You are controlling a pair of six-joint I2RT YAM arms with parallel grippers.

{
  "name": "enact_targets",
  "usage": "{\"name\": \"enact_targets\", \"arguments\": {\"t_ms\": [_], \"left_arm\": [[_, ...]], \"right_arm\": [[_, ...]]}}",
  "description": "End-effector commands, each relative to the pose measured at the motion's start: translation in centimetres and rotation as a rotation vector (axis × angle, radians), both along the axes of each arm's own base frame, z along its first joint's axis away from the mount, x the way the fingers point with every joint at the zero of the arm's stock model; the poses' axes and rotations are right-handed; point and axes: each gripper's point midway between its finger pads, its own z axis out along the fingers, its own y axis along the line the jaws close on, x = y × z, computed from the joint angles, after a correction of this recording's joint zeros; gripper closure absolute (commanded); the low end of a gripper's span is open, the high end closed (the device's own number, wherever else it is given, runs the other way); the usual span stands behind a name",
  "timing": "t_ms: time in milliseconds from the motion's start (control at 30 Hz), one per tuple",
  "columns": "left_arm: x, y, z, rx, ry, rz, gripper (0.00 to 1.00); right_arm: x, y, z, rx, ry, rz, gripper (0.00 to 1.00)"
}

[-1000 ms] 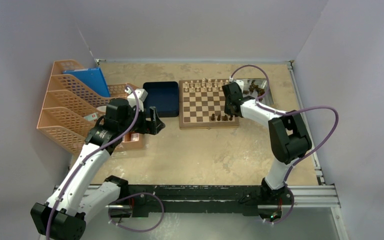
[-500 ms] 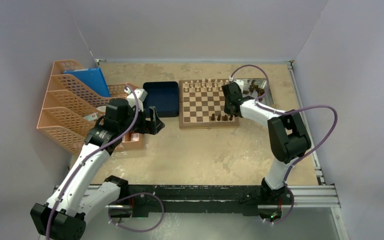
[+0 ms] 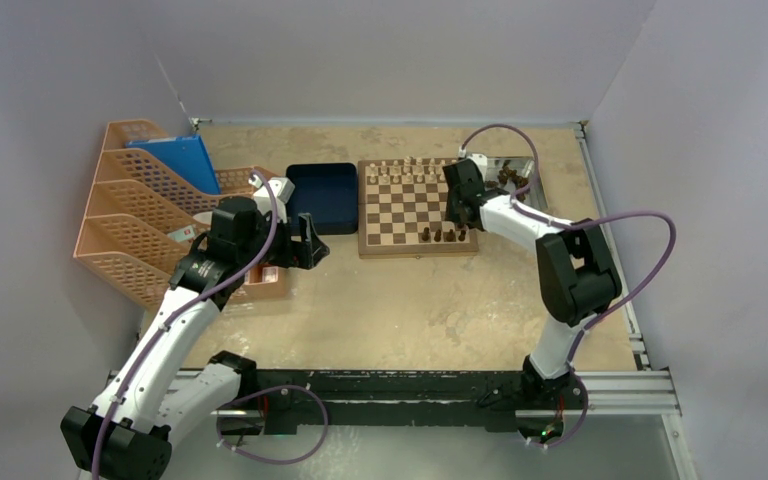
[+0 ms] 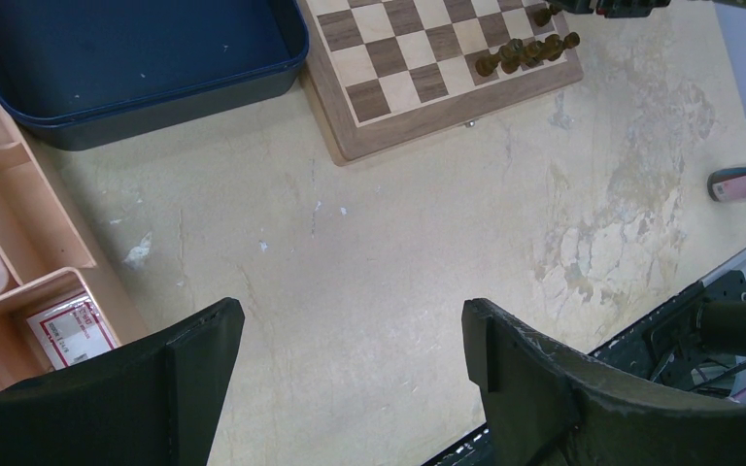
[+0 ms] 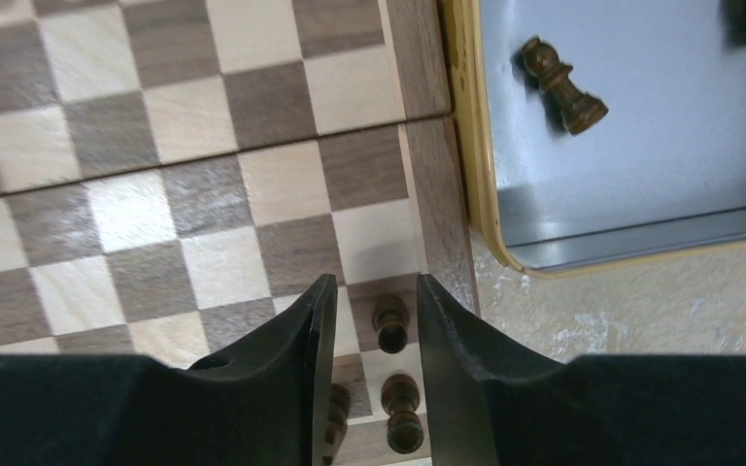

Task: Set up the chess pieces on the board
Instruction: Place the chess piece on the chessboard, then pick up the chess piece from the storage box.

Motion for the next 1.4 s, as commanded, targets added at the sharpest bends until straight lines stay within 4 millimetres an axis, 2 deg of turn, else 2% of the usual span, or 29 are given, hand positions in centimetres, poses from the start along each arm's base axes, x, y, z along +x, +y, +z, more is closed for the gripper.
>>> {"name": "enact_targets", "arguments": {"t_ms": [0, 167, 233, 367, 467, 667, 800, 900, 1167, 1367], "left_arm": [[0.2, -0.1, 0.6, -0.005, -0.032, 0.003, 0.17], [0.2, -0.1, 0.4, -0.005, -0.024, 0.004, 0.17], [0.2, -0.2, 0.4, -0.006, -0.021, -0.001, 0.17], [0.1, -0.2, 0.5, -0.008, -0.028, -0.003, 0.17], [0.1, -0.3, 0.7, -0.015, -0.036, -0.014, 0.17], [-0.1, -0.6, 0.6, -0.019, -0.027, -0.029, 0.17], [0.0, -0.6, 0.7, -0.019, -0.032, -0.028, 0.17], [0.0, -0.6, 0.6, -0.019, -0.031, -0.028, 0.17], [0.0, -0.5, 0.6, -0.015, -0.029, -0.022, 0.17], [0.1, -0.4, 0.4, -0.010, -0.027, -0.015, 0.17]], "right_arm": [[2.2, 0.9, 4.2, 0.045, -0.088, -0.005, 0.60], [3.2, 0.7, 8.5, 0.055, -0.176, -0.026, 0.58], [3.9, 0.4, 9.7, 0.063, -0.208, -0.041, 0.57], [6.2, -1.7, 10.8, 0.067, -0.277, -0.090, 0.58], [8.1, -4.1, 11.0, 0.067, -0.313, -0.146, 0.59], [10.7, -8.8, 10.7, 0.007, -0.342, -0.228, 0.60], [12.3, -10.7, 10.2, -0.012, -0.359, -0.219, 0.61], [13.1, -12.0, 8.9, -0.020, -0.334, -0.224, 0.62], [14.5, -13.7, 5.2, -0.041, -0.276, -0.212, 0.63], [15.1, -14.1, 4.6, -0.060, -0.271, -0.200, 0.66]]}}
